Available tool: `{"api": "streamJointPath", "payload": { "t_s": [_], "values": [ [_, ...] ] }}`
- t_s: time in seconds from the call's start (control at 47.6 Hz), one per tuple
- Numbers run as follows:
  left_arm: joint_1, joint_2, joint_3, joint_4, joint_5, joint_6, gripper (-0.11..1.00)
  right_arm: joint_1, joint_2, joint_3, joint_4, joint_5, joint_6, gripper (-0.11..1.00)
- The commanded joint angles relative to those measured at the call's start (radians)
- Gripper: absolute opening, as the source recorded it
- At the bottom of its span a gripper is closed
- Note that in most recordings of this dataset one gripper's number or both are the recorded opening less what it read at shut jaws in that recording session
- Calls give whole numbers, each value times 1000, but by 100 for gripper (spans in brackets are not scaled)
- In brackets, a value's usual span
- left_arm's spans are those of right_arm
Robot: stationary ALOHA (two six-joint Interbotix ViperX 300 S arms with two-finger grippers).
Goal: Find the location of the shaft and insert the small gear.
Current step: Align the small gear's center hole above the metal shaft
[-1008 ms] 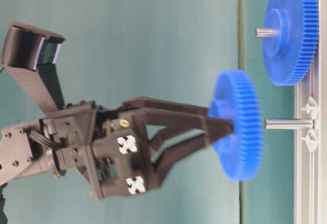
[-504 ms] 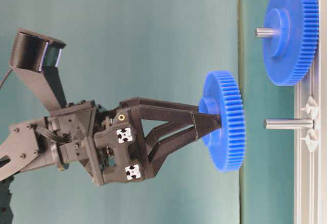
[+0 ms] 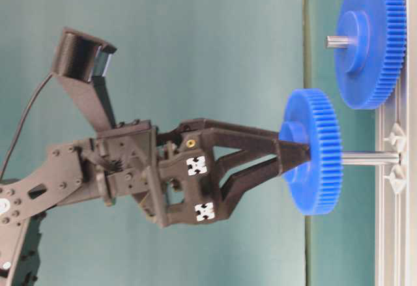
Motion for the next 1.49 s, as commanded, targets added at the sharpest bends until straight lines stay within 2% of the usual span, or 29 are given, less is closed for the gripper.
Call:
{"api": "streamJointPath", "payload": {
  "t_s": [0.0,0.651,1.113,1.469],
  "values": [
    [5,-18,-12,5,-14,0,63,-3,6,-12,0,-6,11,1],
    [17,-9,75,5,-89,-15,63,-3,5,-9,0,-6,11,1],
    [67,-18,118,5,-89,-8,63,-3,5,-9,0,-6,11,1],
    [71,-23,138,5,-91,-12,63,-3,5,-9,0,-6,11,1]
  ]
}}
